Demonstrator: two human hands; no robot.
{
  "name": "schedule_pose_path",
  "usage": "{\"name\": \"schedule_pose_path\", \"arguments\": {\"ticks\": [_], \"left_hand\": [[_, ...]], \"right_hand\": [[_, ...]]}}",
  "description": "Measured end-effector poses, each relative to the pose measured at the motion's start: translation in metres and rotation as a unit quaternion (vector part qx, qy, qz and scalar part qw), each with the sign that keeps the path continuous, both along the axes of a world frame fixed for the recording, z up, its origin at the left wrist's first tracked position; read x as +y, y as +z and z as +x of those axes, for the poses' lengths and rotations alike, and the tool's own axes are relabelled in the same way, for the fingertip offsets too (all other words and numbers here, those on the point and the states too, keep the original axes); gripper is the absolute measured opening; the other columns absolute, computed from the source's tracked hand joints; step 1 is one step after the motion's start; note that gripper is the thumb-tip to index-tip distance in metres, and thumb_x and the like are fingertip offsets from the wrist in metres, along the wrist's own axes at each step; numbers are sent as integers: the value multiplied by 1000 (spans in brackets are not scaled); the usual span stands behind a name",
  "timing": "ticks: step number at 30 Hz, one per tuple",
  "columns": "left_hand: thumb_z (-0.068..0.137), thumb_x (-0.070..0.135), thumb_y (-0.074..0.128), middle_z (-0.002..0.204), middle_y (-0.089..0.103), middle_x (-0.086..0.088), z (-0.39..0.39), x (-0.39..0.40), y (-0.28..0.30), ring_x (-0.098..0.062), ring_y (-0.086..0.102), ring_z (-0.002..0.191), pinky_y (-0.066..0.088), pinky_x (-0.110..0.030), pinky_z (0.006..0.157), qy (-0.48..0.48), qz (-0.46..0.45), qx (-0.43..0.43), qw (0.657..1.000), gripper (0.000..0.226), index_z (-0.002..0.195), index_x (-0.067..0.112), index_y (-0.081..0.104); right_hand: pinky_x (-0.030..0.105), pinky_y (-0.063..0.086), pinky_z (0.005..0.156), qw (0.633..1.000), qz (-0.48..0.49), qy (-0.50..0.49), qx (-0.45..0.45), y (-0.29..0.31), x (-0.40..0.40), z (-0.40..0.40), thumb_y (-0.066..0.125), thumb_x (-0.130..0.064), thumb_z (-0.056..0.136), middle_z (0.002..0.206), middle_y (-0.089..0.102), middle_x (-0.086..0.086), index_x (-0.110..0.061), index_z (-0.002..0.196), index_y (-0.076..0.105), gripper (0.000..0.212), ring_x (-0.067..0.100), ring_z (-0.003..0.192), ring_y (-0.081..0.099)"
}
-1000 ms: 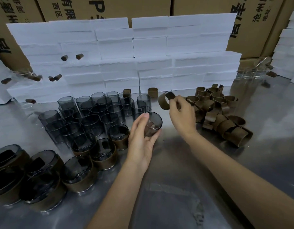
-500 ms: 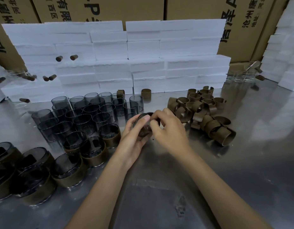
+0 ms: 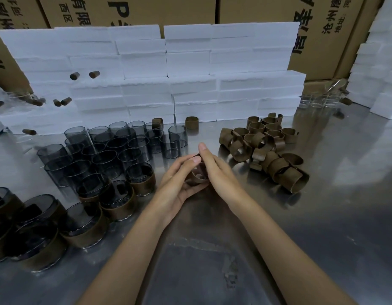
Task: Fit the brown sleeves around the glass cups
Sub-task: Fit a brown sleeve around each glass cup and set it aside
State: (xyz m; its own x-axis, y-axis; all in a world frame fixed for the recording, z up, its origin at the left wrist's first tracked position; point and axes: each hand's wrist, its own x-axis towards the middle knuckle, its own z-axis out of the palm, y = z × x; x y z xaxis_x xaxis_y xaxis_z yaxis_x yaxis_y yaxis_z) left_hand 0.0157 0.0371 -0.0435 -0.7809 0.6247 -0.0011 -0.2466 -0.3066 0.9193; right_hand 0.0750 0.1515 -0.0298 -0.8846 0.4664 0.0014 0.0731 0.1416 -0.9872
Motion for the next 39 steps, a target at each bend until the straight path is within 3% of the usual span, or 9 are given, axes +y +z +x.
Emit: {"name": "schedule_pose_path", "arguments": {"ticks": [7,14,19,25,28,30,33,36,39], "left_hand": [[89,33,74,120,73,-19,-1,-1,0,-30,72,113,61,-36,86,-14,11,-21,1000,38,121,12,73],[90,30,71,126,69,-26,-1,-2,3,-34,68,120,59,-41,96,-38,13,-40,998,50,134,6,64],[90,28,74,126,69,-24,3,-2,6,-33,71,114,61,-43,90,-28,7,-51,998,46,130,7,65],[87,24,71,131,68,-22,7,0,10,-31,67,122,59,-41,98,-27,6,-64,998,56,138,5,59],[89,19,71,130,68,-22,8,-1,10,-29,67,122,58,-40,99,-35,0,-59,998,50,136,2,61],[91,16,70,129,68,-24,5,-3,11,-32,67,121,57,-42,101,-34,-8,-55,998,45,134,2,63],[87,15,73,130,67,-25,1,-7,12,-36,65,124,56,-47,103,-33,-17,-57,998,51,134,1,63],[81,15,81,126,70,-22,1,-10,13,-32,69,118,61,-41,89,-59,-11,-74,995,54,131,2,66],[82,28,82,116,74,-18,5,-8,13,-25,73,103,62,-38,81,-80,-21,-79,993,50,123,3,72]], "right_hand": [[20,44,85,999,-20,-30,24,-3,-1,-1,41,-78,91,104,75,-13,-36,98,72,53,-2,102,66],[13,41,75,996,-59,-51,47,-7,-1,-5,39,-84,83,94,76,-20,-33,107,74,66,-15,86,65],[7,46,61,991,-88,-87,61,-14,5,-11,50,-59,101,81,75,-10,-12,104,72,52,-5,75,69],[5,46,61,991,-85,-71,72,-16,7,-9,46,-50,105,93,76,0,-8,108,72,50,-10,73,67],[4,47,60,992,-86,-62,73,-16,4,-6,42,-48,107,84,77,-6,-11,106,72,48,-10,73,68],[6,48,59,992,-89,-61,70,-12,1,-4,43,-46,108,77,76,-12,-15,100,72,42,-7,73,70],[19,53,69,984,-148,-76,66,-5,1,-5,55,-34,103,84,74,-2,-15,96,71,25,11,81,71],[36,51,78,960,-259,-94,51,0,1,-4,60,-23,93,82,67,5,-14,86,66,13,21,82,64],[39,50,81,924,-367,-102,29,1,4,1,60,-27,93,85,62,9,-11,89,62,17,24,82,61]]}}
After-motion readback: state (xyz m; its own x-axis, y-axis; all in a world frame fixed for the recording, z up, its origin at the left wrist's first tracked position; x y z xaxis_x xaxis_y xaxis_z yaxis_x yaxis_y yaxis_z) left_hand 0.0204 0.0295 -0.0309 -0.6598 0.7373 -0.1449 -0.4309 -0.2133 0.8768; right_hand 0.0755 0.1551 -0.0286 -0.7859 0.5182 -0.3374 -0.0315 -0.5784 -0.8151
